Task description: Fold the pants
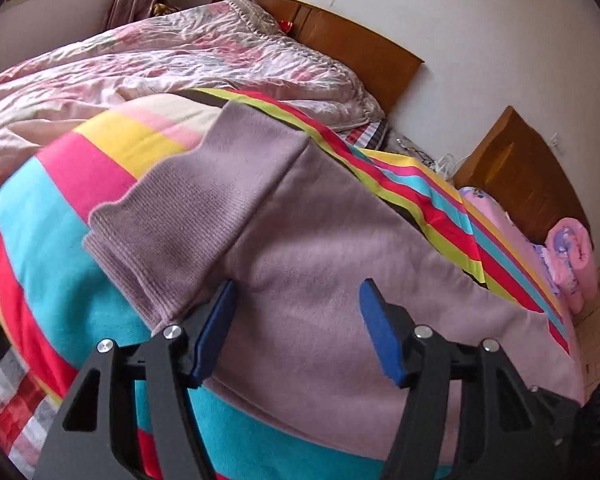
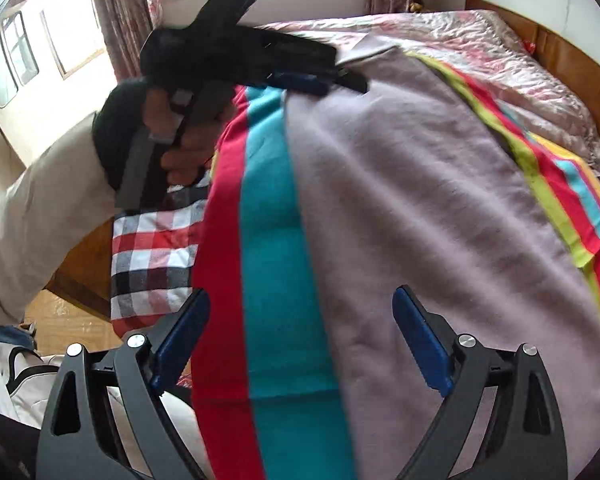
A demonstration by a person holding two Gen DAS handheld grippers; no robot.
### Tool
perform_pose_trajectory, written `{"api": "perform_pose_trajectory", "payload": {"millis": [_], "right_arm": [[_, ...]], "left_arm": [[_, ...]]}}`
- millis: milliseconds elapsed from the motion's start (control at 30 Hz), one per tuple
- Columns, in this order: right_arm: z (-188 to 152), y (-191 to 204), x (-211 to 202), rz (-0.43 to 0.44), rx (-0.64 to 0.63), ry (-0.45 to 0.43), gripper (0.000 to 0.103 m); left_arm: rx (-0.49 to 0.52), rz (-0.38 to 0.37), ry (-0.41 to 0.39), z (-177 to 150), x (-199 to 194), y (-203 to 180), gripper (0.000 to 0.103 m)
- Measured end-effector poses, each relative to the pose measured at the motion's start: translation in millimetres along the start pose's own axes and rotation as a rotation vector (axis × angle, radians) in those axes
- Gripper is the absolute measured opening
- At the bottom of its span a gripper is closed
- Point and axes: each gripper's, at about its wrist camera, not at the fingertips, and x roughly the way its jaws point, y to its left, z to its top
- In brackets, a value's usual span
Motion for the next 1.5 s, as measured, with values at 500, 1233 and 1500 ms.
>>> {"api": "perform_pose_trajectory", "payload": {"millis": [500,1233,1500], "right_arm": [[-16.5,-67.3,-4.2,-0.098,0.274,-0.055,0.09],[-67.0,-109.8,-37.0,-0.217,0.457,0.012,0.092],[-54.0,-99.2,-41.8,-0.355,0.291,-0.011,0.093]], "left_arm": [[-0.431,-0.242,-0.112,-6.7,-79.4,101.5,0.084],[-0.484,-0.303,-0.107,10.2,-26.1,124.2,0.011],[-0.348,-0.245,-0.176,41.4,-63.7,72.8,0.01]]}}
